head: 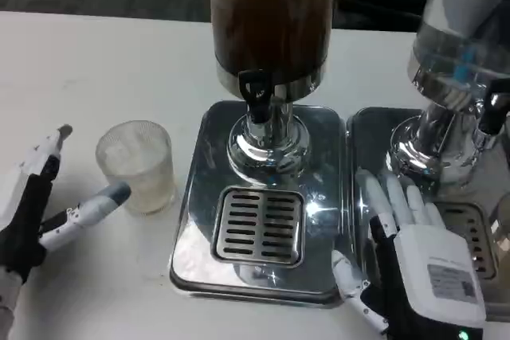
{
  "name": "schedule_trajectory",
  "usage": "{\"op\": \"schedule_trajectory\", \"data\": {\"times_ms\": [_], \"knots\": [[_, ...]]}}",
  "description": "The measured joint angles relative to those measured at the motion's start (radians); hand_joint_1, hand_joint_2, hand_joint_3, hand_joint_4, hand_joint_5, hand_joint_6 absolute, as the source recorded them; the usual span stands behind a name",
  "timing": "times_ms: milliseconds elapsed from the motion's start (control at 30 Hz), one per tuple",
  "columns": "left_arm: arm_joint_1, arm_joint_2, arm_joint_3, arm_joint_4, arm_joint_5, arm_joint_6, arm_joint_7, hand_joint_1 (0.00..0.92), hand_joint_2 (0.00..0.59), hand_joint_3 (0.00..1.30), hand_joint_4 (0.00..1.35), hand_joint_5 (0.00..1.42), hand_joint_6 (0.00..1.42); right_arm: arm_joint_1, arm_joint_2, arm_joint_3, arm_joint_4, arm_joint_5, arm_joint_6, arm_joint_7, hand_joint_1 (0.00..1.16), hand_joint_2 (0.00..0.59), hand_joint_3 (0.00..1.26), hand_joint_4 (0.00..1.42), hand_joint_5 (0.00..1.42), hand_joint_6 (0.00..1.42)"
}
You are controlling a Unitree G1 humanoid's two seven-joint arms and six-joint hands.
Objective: Grasp the cup under the faucet to collect the drink, then remove the cup.
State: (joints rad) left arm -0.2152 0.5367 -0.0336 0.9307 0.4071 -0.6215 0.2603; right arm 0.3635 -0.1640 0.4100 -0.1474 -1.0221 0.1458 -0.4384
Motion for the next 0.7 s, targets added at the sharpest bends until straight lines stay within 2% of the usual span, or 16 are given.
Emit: {"op": "schedule_trajectory", "data": {"times_ms": [100, 200, 367, 700], "knots": [[-0.035, -0.001, -0.035, 0.036, 0.022, -0.002, 0.014, 0.207, 0.029, 0.0, 0.0, 0.0, 0.0, 0.001, 0.001, 0.002, 0.0, 0.001, 0.0, 0.0, 0.14, 0.506, 0.05, 0.0, 0.0, 0.06], [-0.056, -0.001, -0.06, 0.063, 0.034, -0.005, 0.025, 0.299, 0.04, 0.0, 0.0, 0.0, 0.0, 0.003, 0.002, 0.002, 0.0, 0.004, 0.001, 0.0, 0.14, 0.506, 0.05, 0.0, 0.0, 0.06], [-0.091, -0.003, -0.067, 0.099, 0.035, -0.013, 0.044, 0.34, 0.043, 0.0, 0.0, 0.0, 0.0, 0.011, 0.002, 0.002, -0.001, 0.005, 0.002, 0.0, 0.14, 0.506, 0.05, 0.0, 0.0, 0.07], [-0.136, -0.039, -0.084, 0.18, 0.031, -0.044, 0.077, 0.39, 0.048, 0.0, 0.0, 0.04, 0.0, 0.03, 0.013, 0.005, -0.016, 0.005, 0.019, 0.0, 0.14, 0.506, 0.06, 0.0, 0.0, 0.09]]}}
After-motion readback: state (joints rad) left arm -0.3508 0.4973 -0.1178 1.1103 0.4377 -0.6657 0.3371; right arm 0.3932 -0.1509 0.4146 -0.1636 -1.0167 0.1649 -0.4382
